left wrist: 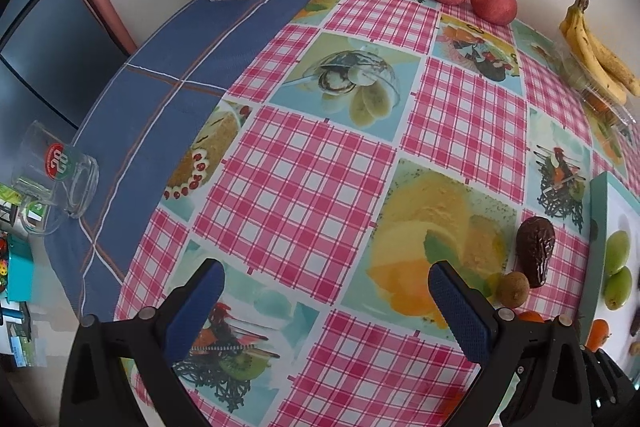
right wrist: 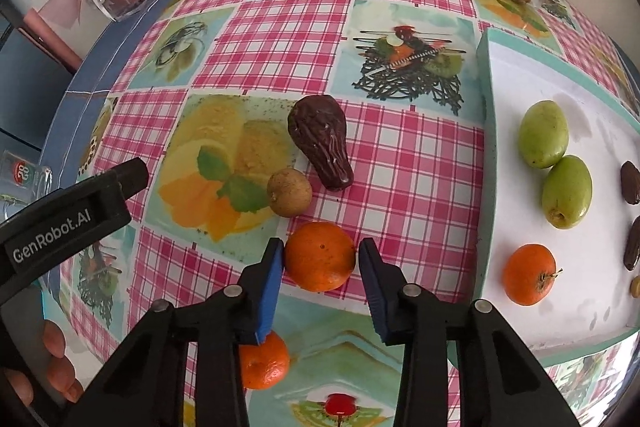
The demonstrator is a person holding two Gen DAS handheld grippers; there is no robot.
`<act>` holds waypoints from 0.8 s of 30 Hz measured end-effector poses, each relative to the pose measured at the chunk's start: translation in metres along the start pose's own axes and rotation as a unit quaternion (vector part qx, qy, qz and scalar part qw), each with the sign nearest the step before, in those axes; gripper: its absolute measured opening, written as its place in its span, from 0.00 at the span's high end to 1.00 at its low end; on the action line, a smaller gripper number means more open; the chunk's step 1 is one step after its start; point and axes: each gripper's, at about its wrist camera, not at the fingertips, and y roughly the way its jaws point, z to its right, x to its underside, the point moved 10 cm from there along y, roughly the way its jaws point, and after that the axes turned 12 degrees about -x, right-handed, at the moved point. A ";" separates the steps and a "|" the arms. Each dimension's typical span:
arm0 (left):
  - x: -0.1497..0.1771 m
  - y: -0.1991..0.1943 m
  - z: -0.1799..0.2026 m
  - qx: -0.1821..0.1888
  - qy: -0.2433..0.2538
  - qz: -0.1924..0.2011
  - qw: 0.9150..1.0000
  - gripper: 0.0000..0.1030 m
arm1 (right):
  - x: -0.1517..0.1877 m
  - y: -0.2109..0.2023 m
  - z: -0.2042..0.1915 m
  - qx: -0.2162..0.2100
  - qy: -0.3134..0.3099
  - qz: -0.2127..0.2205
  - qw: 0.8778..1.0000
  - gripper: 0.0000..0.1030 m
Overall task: Organize fruits
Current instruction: 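Grasp an orange with the right tool while the left tool grasps a small brown kiwi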
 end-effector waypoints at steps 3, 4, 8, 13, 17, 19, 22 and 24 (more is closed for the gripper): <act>-0.001 -0.002 0.001 0.002 -0.001 0.003 1.000 0.00 | 0.001 -0.001 0.001 -0.002 -0.001 -0.001 1.000 0.61; -0.001 -0.003 0.001 0.002 -0.001 0.003 1.000 0.00 | 0.001 -0.001 0.000 -0.004 -0.002 -0.002 1.000 0.63; -0.001 -0.004 0.001 0.006 -0.005 0.002 1.000 0.00 | 0.001 -0.004 0.000 -0.004 -0.005 0.002 1.000 0.63; -0.001 -0.007 0.001 0.028 -0.022 0.000 0.999 0.00 | -0.004 -0.020 0.003 -0.009 0.000 0.023 1.000 0.64; 0.001 -0.011 0.011 0.054 -0.022 -0.001 0.998 0.01 | -0.007 -0.030 0.010 -0.010 0.012 0.034 0.999 0.64; 0.004 -0.014 0.020 0.069 -0.015 -0.005 0.998 0.04 | -0.007 -0.036 0.019 -0.007 0.024 0.039 0.999 0.64; 0.008 -0.018 0.038 0.108 -0.010 -0.015 0.994 0.12 | -0.009 -0.049 0.032 -0.004 0.041 0.057 0.998 0.64; 0.011 -0.022 0.050 0.128 -0.001 -0.021 0.992 0.15 | -0.011 -0.059 0.040 0.002 0.049 0.070 0.996 0.64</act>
